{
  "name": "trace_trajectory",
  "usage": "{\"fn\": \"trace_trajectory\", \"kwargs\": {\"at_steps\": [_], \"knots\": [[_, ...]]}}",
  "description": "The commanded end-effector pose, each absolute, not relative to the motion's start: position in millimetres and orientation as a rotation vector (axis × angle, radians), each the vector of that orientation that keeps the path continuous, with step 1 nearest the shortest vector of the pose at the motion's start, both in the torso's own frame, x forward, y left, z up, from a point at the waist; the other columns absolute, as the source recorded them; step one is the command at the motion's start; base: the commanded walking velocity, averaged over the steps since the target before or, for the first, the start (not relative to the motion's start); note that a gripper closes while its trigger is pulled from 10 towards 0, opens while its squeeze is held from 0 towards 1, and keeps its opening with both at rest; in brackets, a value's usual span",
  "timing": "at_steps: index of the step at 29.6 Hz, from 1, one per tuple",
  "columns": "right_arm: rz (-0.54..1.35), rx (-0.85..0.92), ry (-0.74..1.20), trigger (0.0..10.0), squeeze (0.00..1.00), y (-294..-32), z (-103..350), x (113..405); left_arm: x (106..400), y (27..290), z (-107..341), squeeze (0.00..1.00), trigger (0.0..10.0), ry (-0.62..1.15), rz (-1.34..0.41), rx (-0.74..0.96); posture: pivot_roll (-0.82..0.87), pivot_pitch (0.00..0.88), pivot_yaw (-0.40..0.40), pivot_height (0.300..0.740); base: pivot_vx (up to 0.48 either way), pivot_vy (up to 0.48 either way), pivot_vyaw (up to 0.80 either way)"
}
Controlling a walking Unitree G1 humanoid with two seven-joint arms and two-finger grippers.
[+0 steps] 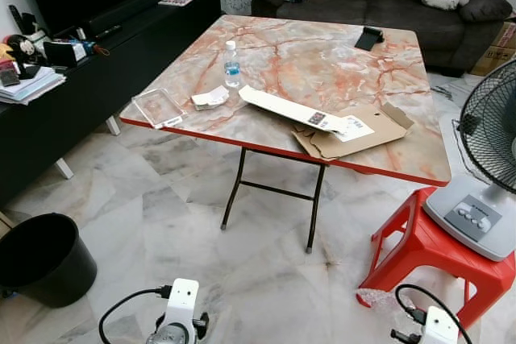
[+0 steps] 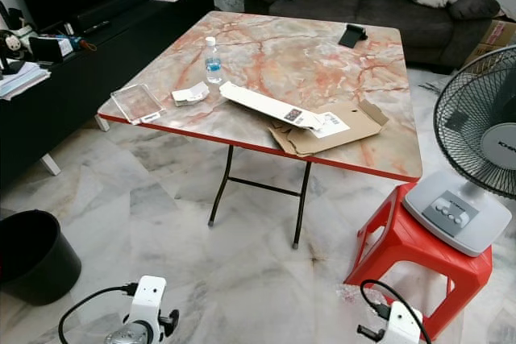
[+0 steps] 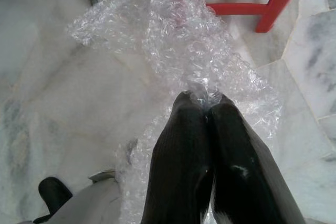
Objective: Picking trash to rubbish bin
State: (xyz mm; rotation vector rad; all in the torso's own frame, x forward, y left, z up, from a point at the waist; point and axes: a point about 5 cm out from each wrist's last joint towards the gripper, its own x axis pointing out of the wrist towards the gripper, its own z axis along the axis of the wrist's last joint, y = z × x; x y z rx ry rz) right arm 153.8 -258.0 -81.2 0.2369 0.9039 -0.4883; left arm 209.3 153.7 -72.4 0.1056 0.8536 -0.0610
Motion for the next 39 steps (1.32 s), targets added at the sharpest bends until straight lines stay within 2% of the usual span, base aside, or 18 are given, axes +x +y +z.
{"fn": "trace_trajectory", "kwargs": {"at_steps": [1,18,39], "knots": [[-0.496,0.266,0.883,10.0,0.00,-256,-80,158,210,158,-72,0.00,10.0,0.857,-0.051,0.110,-0.14,0.000,0.007,0.740,0.000,0.000,0.00],[-0.518,0.301,0.859,10.0,0.00,-254,-79,162,208,152,-74,0.00,10.0,0.872,-0.072,0.115,-0.16,0.000,0.011,0.740,0.000,0.000,0.00],[-0.453,0.284,0.846,10.0,0.00,-246,-77,171,212,147,-72,0.00,10.0,0.879,-0.089,0.123,-0.17,0.000,0.018,0.740,0.000,0.000,0.00]]}}
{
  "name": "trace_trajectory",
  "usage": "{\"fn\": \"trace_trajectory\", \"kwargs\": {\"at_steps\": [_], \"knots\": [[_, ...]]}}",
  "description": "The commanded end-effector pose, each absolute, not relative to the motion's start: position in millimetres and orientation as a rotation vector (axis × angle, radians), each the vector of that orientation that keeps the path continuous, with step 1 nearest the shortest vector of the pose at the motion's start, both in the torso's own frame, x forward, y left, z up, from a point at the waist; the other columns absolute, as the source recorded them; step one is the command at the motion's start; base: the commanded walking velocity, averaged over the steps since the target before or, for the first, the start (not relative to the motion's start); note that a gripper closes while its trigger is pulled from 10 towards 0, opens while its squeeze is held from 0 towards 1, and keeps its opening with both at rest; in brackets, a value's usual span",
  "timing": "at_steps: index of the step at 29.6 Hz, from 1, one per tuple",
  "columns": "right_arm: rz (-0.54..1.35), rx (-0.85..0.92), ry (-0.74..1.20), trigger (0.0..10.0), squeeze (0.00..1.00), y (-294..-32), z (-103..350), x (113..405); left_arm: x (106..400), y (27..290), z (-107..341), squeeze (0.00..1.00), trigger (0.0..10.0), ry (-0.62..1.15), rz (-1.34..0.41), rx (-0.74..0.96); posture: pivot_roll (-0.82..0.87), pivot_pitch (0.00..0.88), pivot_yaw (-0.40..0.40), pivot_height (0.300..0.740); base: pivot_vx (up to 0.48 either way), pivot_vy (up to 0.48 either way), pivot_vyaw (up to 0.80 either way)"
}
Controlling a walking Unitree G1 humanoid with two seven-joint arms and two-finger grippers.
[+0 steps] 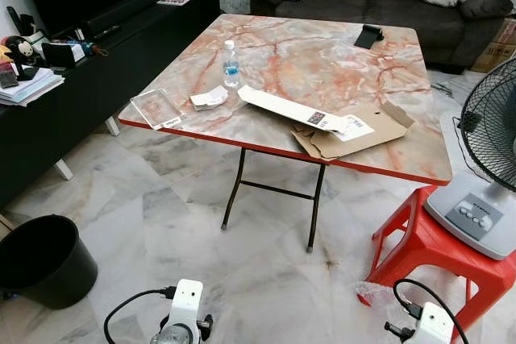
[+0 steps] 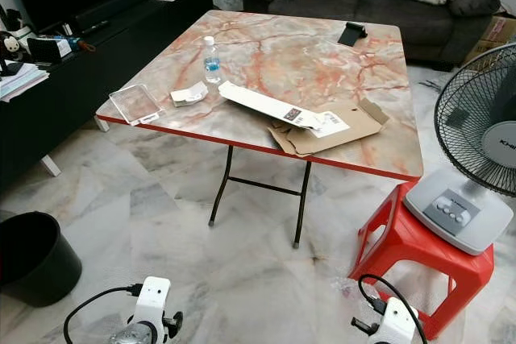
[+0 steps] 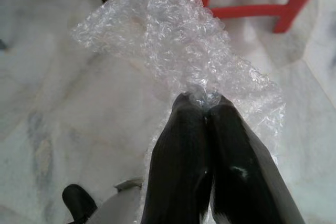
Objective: Picking trash to rubbish bin
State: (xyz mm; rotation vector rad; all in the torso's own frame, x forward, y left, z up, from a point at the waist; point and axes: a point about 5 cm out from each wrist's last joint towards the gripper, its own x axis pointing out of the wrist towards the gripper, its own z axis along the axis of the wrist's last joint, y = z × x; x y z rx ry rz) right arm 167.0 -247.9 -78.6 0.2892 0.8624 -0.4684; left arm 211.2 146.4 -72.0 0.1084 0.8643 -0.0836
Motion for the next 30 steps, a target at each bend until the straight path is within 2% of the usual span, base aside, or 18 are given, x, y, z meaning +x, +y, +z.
{"fn": "trace_trajectory", "kwargs": {"at_steps": [1,12,30], "knots": [[-0.450,0.281,0.847,10.0,0.00,-245.3,-77.3,170.7,212.9,147.3,-71.5,0.00,10.0,0.878,-0.090,0.123,-0.17,0.000,0.018,0.740,0.000,0.000,0.00],[-0.434,0.311,0.823,10.0,0.00,-238.4,-77.4,173.6,214.9,149.7,-70.4,0.00,10.0,0.875,-0.075,0.118,-0.17,0.000,0.031,0.740,0.000,0.000,0.00],[-0.437,0.339,0.784,10.0,0.00,-241.2,-73.4,179.5,215.0,154.7,-70.0,0.00,10.0,0.870,-0.040,0.102,-0.13,0.000,-0.010,0.740,0.000,0.000,0.00]]}}
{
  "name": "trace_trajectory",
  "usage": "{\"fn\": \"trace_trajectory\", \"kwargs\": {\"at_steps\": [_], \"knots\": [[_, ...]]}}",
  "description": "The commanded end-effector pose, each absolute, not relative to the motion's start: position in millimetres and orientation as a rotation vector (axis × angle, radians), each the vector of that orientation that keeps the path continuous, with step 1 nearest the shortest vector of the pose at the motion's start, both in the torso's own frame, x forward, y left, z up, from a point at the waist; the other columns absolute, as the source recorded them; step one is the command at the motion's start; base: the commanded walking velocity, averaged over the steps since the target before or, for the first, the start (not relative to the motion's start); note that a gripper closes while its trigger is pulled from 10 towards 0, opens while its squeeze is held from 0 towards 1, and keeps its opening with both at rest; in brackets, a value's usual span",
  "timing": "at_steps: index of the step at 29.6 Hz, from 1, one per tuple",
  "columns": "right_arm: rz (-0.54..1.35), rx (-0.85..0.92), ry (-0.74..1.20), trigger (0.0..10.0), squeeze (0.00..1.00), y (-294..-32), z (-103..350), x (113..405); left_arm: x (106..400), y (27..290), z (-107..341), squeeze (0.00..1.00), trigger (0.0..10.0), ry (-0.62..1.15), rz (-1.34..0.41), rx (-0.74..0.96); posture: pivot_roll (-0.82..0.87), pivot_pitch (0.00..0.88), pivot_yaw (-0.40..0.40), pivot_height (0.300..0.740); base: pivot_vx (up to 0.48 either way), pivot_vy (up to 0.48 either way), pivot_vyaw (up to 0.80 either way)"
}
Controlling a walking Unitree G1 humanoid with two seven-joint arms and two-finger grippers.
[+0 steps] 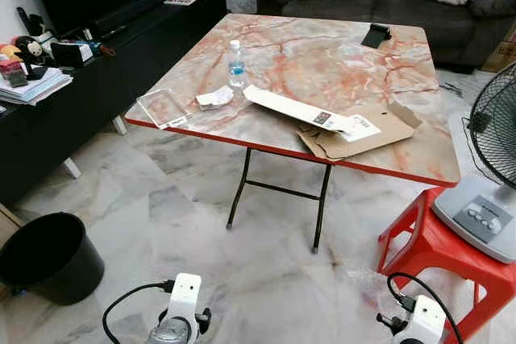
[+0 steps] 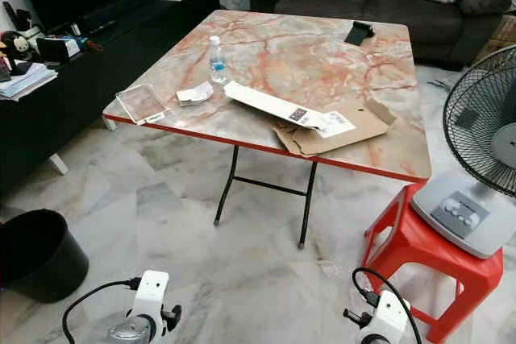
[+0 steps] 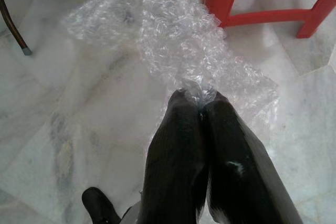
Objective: Picking trash to rubbish bin
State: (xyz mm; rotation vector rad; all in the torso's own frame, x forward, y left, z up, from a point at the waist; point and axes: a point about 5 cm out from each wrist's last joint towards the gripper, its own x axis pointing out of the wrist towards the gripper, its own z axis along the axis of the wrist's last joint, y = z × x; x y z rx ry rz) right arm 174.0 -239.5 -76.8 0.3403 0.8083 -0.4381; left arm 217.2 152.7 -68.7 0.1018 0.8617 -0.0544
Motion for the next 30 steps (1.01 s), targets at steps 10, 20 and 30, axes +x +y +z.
{"fn": "trace_trajectory", "kwargs": {"at_steps": [10,20,30], "knots": [[-0.455,0.350,0.783,10.0,0.00,-244.0,-73.2,178.5,211.3,148.9,-72.3,0.00,10.0,0.879,-0.048,0.089,-0.15,0.000,-0.015,0.740,0.000,0.000,0.00],[-0.457,0.351,0.782,10.0,0.00,-245.7,-72.5,179.2,212.8,148.2,-71.5,0.00,10.0,0.873,-0.041,0.078,-0.14,0.000,-0.018,0.740,0.000,0.000,0.00],[-0.459,0.341,0.785,10.0,0.00,-248.2,-72.3,178.3,209.3,147.1,-73.4,0.00,10.0,0.882,-0.042,0.076,-0.15,0.000,-0.020,0.740,0.000,0.000,0.00]]}}
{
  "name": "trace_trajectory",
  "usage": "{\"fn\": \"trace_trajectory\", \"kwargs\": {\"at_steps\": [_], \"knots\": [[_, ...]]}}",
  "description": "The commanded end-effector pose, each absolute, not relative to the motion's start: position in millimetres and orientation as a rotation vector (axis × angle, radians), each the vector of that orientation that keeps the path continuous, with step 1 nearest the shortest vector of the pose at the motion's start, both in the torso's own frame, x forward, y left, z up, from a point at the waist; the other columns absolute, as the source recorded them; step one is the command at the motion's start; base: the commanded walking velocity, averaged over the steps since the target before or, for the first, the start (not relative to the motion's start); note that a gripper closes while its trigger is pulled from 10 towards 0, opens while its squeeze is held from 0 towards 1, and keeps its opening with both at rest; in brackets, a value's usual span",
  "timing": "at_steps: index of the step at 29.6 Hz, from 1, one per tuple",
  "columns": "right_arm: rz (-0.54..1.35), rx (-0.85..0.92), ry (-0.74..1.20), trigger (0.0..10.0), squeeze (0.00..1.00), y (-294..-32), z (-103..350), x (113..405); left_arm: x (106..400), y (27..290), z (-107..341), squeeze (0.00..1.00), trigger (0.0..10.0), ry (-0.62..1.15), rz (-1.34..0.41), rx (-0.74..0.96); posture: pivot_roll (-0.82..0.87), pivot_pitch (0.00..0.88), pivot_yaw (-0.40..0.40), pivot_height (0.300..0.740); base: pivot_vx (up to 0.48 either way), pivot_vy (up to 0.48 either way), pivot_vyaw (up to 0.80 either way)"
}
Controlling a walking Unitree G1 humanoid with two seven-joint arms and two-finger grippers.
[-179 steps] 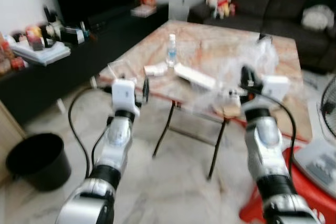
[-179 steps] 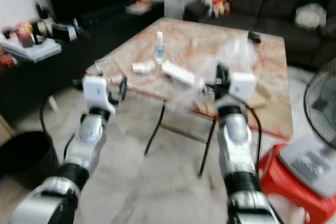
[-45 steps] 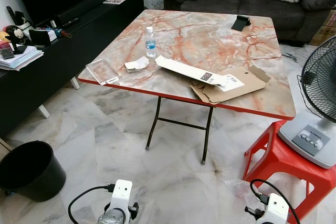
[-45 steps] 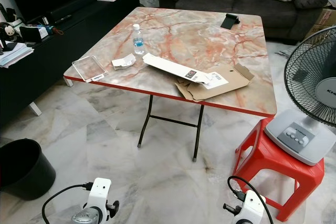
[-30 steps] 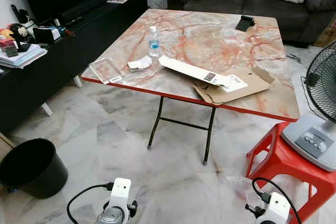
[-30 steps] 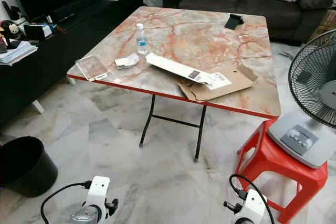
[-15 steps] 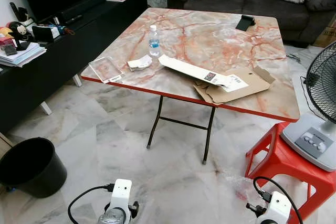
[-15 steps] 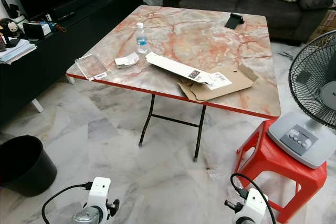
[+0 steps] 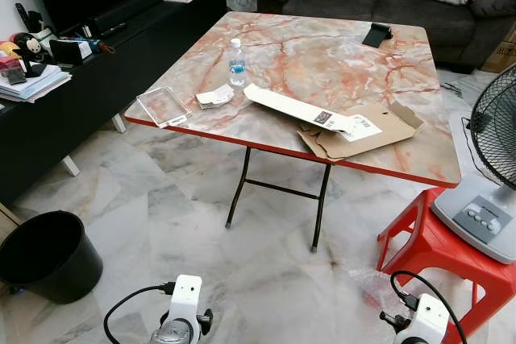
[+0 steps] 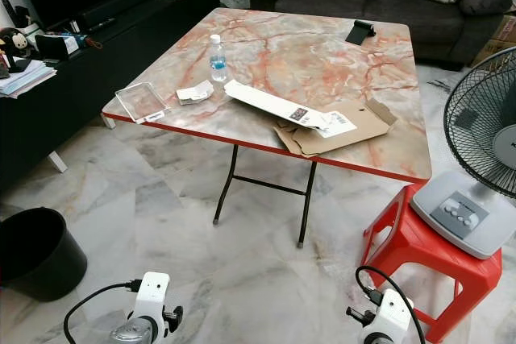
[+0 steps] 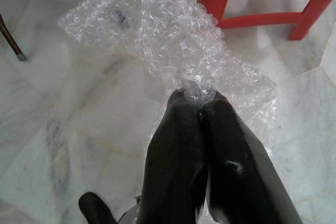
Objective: Picking trash to rubbish bin
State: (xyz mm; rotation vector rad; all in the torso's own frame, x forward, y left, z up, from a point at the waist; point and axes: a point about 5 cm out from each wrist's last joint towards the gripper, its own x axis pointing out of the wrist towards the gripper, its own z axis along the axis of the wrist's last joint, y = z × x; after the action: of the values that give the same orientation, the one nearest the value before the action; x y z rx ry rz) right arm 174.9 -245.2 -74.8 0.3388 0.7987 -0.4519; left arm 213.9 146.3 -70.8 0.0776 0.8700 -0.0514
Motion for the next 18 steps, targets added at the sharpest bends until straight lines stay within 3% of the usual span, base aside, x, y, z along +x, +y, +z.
{"fn": "trace_trajectory", "kwargs": {"at_steps": [1,18], "knots": [[-0.459,0.340,0.786,10.0,0.00,-248.4,-72.3,178.2,209.2,146.9,-73.5,0.00,10.0,0.883,-0.042,0.076,-0.15,0.000,-0.019,0.740,0.000,0.000,0.00],[-0.461,0.347,0.786,10.0,0.00,-247.6,-71.9,179.7,212.9,146.5,-71.5,0.00,10.0,0.875,-0.047,0.077,-0.15,0.000,-0.006,0.740,0.000,0.000,0.00]]}}
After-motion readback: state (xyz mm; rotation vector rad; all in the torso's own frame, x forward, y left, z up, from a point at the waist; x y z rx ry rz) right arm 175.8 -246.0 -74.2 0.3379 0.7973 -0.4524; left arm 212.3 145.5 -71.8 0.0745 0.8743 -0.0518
